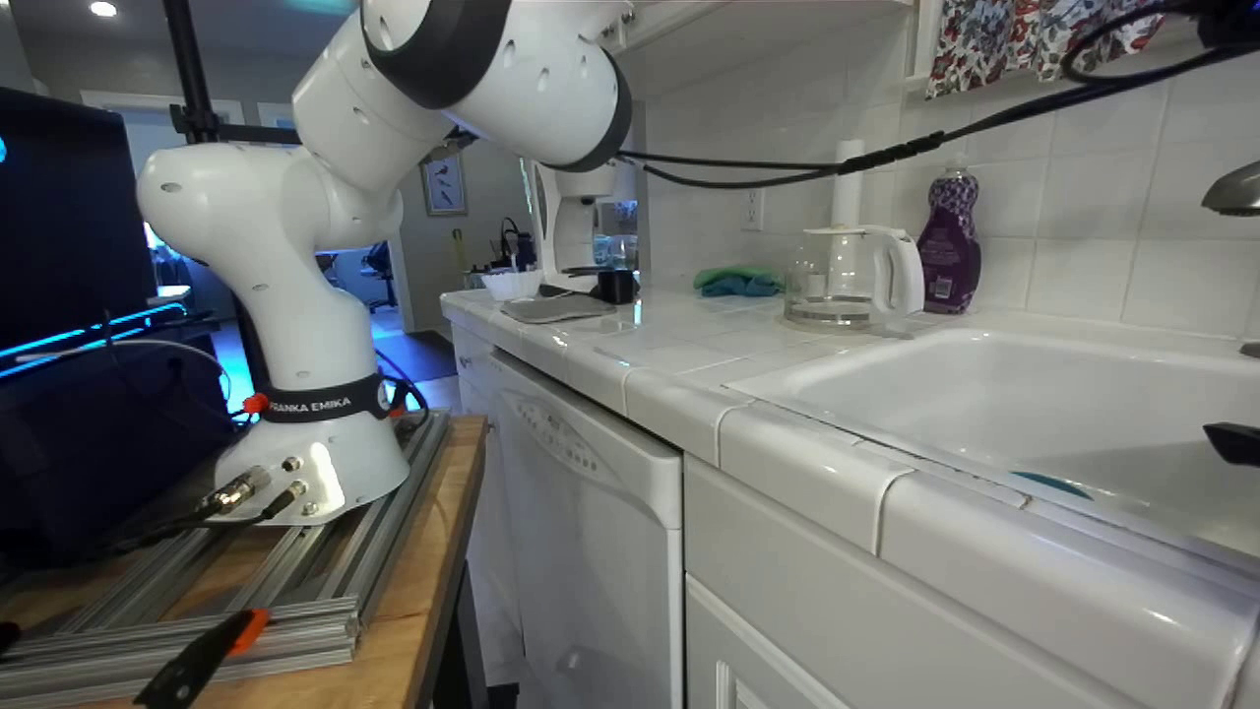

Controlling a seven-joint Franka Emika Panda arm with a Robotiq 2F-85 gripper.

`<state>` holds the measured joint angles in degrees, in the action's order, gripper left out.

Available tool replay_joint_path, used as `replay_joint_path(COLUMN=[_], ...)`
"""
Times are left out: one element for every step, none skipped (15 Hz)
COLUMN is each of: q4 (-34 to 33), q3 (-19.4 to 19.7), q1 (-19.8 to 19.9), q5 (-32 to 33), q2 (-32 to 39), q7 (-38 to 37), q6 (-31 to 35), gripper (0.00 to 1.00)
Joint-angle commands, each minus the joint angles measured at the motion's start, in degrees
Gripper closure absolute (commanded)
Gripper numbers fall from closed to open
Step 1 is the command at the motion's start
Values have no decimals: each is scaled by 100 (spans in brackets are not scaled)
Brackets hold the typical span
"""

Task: Put the lid over the pot

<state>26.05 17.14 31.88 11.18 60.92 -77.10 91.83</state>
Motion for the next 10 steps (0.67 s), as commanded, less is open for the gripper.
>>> replay_joint_path(q4=[-55, -55, -56, -56, -55, -56, -55, -49, -71, -87], q3=[47, 47, 47, 47, 47, 47, 47, 23, 18, 4], q1=[-5, -5, -5, -5, -5, -5, -5, 34, 67, 100], q5=[-46, -46, -46, -46, -46, -46, -46, -91, -115, -144], q2=[29, 29, 29, 29, 29, 29, 29, 7, 11, 17], q7=[17, 19, 20, 21, 23, 23, 23, 3, -52, -90], q6=[-29, -28, -29, -29, -29, -29, -28, -52, -31, 15], gripper=[74, 74, 74, 74, 74, 74, 74, 94, 94, 94])
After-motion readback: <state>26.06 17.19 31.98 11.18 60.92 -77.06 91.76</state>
